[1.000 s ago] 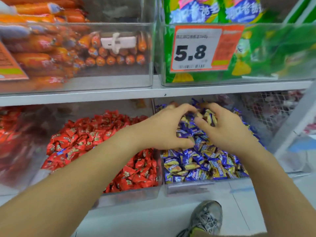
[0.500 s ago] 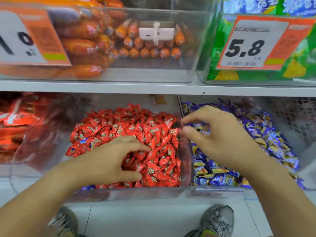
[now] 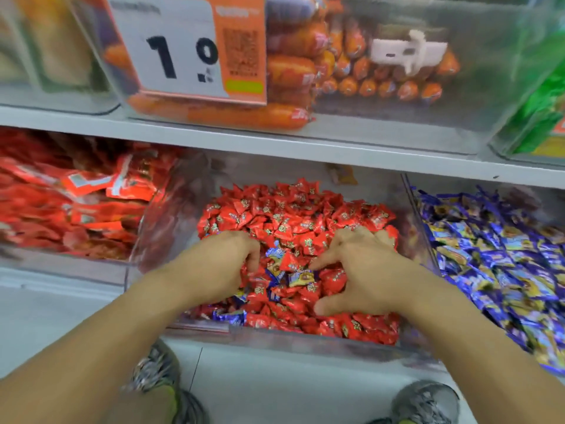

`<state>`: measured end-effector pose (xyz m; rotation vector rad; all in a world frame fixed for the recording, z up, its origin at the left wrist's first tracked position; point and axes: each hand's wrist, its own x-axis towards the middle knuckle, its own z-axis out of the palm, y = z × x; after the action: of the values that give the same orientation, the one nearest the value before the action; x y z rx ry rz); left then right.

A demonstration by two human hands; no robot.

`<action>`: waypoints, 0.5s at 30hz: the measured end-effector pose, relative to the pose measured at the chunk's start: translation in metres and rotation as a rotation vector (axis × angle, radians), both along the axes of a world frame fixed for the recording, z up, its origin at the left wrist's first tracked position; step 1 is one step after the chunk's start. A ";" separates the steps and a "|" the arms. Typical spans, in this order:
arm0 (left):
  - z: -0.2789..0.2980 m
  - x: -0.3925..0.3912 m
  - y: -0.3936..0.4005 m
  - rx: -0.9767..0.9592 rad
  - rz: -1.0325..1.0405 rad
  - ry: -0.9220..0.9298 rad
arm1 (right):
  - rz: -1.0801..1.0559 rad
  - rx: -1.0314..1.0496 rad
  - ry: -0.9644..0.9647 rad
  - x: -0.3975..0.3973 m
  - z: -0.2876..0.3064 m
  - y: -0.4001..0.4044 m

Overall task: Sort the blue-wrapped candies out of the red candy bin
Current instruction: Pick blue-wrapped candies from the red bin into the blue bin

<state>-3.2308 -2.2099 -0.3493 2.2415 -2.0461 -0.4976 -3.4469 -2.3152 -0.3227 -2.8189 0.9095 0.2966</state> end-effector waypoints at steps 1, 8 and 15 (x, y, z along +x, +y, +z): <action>0.001 0.005 0.001 -0.002 0.003 0.024 | -0.022 0.006 -0.011 0.000 0.003 -0.001; 0.007 0.011 0.012 -0.172 -0.055 0.116 | 0.037 -0.009 -0.146 0.027 -0.012 0.008; -0.005 -0.001 0.006 0.033 -0.152 0.101 | -0.055 0.133 -0.268 0.023 -0.002 -0.008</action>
<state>-3.2322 -2.2043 -0.3542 2.0425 -2.1819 -0.6464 -3.4242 -2.3232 -0.3252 -2.6242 0.8706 -0.0281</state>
